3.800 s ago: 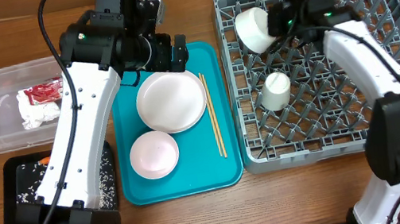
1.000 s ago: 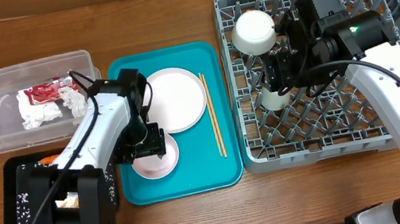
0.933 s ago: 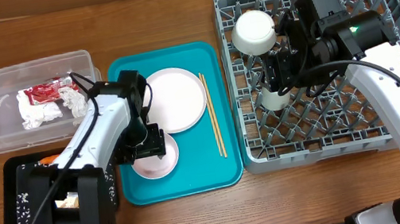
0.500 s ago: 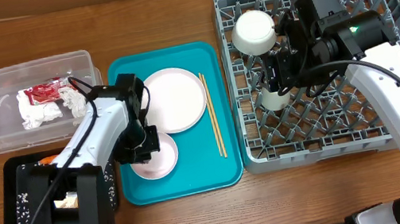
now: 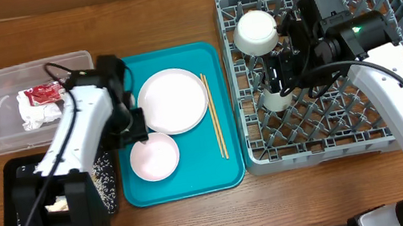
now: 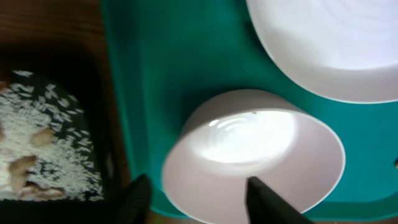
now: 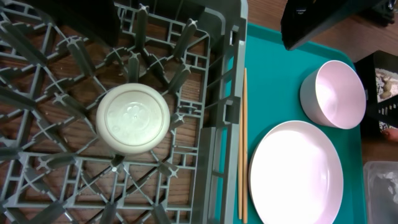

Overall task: Sort waste into correct bins and load items into the dishwasher
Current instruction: 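Reach the left gripper to the small pink bowl and grasp its rim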

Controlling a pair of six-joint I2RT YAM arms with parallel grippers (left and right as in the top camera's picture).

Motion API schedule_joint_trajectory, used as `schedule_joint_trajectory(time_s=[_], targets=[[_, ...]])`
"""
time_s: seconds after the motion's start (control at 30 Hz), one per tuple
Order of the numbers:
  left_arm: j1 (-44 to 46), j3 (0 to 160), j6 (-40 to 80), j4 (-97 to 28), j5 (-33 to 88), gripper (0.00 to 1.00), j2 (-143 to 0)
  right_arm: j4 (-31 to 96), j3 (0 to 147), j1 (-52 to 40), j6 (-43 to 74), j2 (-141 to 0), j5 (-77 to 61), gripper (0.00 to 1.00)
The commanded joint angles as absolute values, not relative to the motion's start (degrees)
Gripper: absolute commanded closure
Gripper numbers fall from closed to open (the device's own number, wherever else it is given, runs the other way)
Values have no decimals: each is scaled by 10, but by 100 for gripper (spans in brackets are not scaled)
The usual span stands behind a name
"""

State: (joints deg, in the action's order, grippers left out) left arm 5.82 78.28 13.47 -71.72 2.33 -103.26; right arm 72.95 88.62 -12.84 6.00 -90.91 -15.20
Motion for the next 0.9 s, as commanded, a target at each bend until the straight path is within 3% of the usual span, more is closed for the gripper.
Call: schedule_joint_trajectory(time_s=[0.0, 0.17, 0.37, 0.5, 0.57, 0.7, 0.87], targets=[[34, 789, 124, -732, 23, 40, -1031, 728, 889, -128, 60, -908, -155, 14], [31, 748, 124, -717, 30, 39, -1031, 725, 889, -128, 60, -908, -155, 13], [31, 719, 124, -698, 43, 51, -1031, 722, 889, -128, 60, -909, -155, 12], [31, 705, 125, -682, 44, 52, -1031, 723, 889, -128, 60, -909, -155, 12], [32, 693, 129, -667, 45, 58, -1031, 723, 889, -128, 60, -909, -155, 12], [32, 689, 129, -663, 45, 89, -1031, 723, 889, -128, 60, -909, -155, 12], [32, 689, 129, -663, 45, 96, -1031, 724, 889, -128, 60, -909, -155, 12]])
